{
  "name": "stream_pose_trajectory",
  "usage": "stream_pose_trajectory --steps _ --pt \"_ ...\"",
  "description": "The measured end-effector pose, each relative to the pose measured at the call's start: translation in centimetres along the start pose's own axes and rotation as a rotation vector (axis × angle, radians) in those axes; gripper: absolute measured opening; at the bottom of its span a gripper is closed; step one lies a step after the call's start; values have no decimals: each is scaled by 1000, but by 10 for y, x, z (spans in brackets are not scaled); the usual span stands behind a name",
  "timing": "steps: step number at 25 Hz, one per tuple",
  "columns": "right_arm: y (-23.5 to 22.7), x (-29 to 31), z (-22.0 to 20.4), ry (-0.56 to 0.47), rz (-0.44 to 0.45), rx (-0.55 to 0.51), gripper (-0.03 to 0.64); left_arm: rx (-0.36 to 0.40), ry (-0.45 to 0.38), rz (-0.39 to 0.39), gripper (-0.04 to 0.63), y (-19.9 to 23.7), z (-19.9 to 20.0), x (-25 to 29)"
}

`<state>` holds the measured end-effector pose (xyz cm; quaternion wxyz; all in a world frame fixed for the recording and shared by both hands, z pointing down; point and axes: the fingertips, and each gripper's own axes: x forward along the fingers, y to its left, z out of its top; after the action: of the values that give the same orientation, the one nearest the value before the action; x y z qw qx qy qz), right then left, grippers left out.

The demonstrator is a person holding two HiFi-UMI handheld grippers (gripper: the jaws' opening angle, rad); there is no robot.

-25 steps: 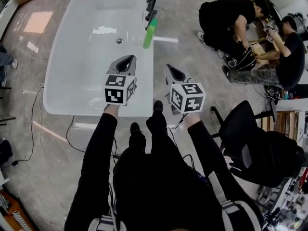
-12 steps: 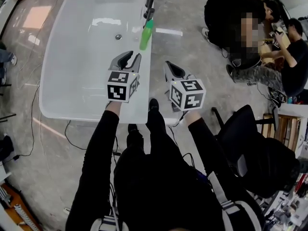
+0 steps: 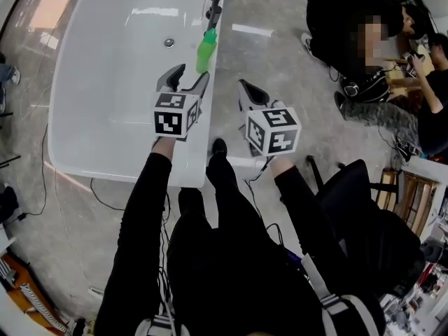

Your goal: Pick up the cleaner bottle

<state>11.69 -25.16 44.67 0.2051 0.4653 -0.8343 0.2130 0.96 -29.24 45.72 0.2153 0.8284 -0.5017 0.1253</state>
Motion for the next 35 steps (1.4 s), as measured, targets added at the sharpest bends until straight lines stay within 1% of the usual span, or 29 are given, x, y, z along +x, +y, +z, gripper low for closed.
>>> stream_pose_trajectory --steps 5,9,13,15,20,23,29,35 --pt "-7 26 1 19 11 1 2 34 45 12 272 18 -14 28" --pt "-20 38 -9 42 19 7 2 63 87 27 273 20 -33 50" --pt "-31 51 -18 55 27 14 2 93 108 47 273 26 -52 70" --pt "-36 57 -22 61 31 18 2 90 116 58 273 29 -59 77" --pt "-50 70 -30 84 34 27 2 76 124 64 273 32 -75 97" --pt "-59 79 -34 94 31 40 2 79 126 83 273 37 -81 110" --pt "-70 92 -43 110 46 63 2 72 103 106 273 40 -90 128" --pt "-73 109 -48 119 72 46 2 84 80 126 273 43 -95 140"
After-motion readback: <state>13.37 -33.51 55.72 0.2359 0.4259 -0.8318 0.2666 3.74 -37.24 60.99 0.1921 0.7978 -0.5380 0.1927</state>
